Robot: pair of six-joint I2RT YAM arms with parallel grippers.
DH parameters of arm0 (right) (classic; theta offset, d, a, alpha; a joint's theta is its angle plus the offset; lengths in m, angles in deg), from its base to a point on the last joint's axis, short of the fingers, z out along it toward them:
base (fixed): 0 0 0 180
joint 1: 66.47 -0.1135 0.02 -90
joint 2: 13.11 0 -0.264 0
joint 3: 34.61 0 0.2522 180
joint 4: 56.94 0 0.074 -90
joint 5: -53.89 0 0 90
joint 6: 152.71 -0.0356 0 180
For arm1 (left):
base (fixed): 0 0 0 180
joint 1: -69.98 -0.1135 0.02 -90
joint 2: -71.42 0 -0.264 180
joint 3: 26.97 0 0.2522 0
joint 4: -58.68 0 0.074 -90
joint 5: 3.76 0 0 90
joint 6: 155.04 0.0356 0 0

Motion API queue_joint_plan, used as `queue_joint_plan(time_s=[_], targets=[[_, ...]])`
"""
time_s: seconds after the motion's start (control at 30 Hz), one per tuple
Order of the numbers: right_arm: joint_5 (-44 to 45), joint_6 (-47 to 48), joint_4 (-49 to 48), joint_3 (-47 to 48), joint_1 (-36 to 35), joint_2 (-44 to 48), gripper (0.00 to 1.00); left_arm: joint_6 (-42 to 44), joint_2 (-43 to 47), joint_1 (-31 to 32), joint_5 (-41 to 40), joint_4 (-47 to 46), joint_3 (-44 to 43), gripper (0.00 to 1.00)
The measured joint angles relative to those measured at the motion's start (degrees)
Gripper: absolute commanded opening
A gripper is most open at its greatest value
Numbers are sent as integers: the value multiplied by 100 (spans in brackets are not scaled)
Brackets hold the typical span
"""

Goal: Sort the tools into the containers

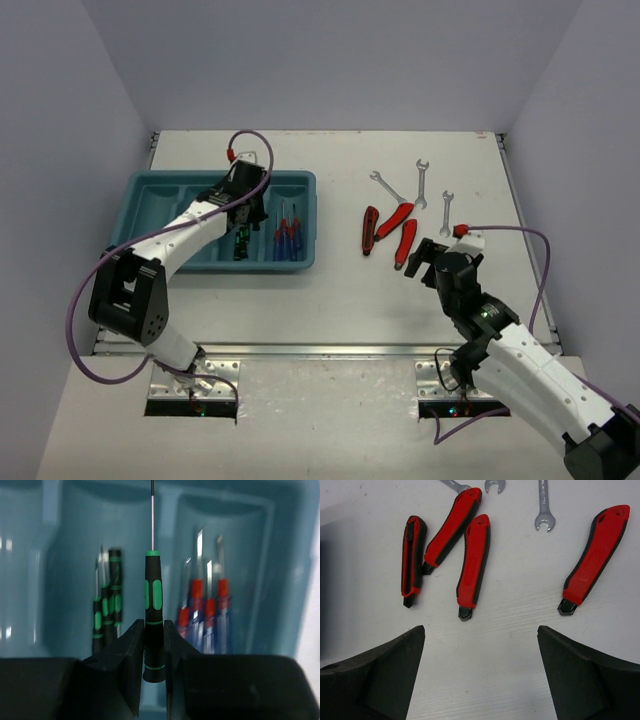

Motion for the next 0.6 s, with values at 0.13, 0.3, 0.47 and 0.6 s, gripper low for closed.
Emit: queue_joint_plan(time_s=[0.13,0.3,0.47,0.6], targets=[[-107,44,-19,0,0,-144,94,-46,294,-104,31,51,745,0],[-229,113,-25,3,0,-303,95,-51,319,-163,46,-195,929,1],[-330,172,-61,14,0,-537,96,-91,319,-286,23,-456,1208,12],[-396,222,-61,39,0,-719,97,-87,319,-367,-6,-473,1283,38]])
